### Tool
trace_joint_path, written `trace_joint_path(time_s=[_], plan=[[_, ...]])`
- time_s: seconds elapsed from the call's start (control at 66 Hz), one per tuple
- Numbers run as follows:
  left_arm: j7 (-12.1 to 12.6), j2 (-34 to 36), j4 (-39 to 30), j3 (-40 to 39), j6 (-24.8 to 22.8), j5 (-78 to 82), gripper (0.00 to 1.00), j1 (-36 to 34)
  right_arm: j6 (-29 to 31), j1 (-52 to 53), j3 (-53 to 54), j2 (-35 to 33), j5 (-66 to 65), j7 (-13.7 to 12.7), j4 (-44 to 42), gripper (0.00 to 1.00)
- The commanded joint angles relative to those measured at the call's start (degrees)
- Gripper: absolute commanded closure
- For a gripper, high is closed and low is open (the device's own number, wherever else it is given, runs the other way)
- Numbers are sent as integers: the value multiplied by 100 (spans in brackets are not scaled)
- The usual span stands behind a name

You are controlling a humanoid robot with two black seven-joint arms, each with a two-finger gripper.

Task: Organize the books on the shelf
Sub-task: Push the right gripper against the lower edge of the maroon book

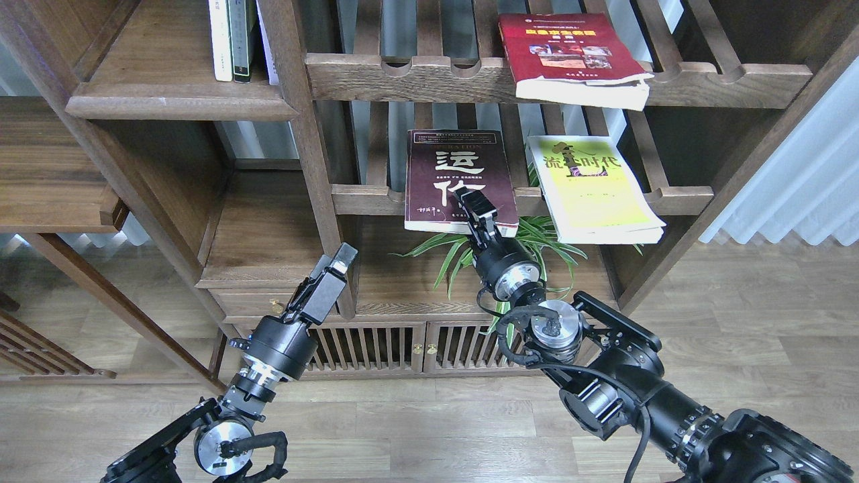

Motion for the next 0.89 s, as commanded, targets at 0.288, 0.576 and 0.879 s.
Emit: trace_joint_path(time_s=[0.288,0.576,0.879], plan=[[0,-9,36,0,0,0,0,1,181,55,44,0,-10,-78,-16,83],[0,0,44,-62,0,-9,0,1,707,55,88,0,-36,-70,-25,95],[0,105,-35,-150,0,-237,0,1,1552,-33,80,0,-62,-78,142,95]])
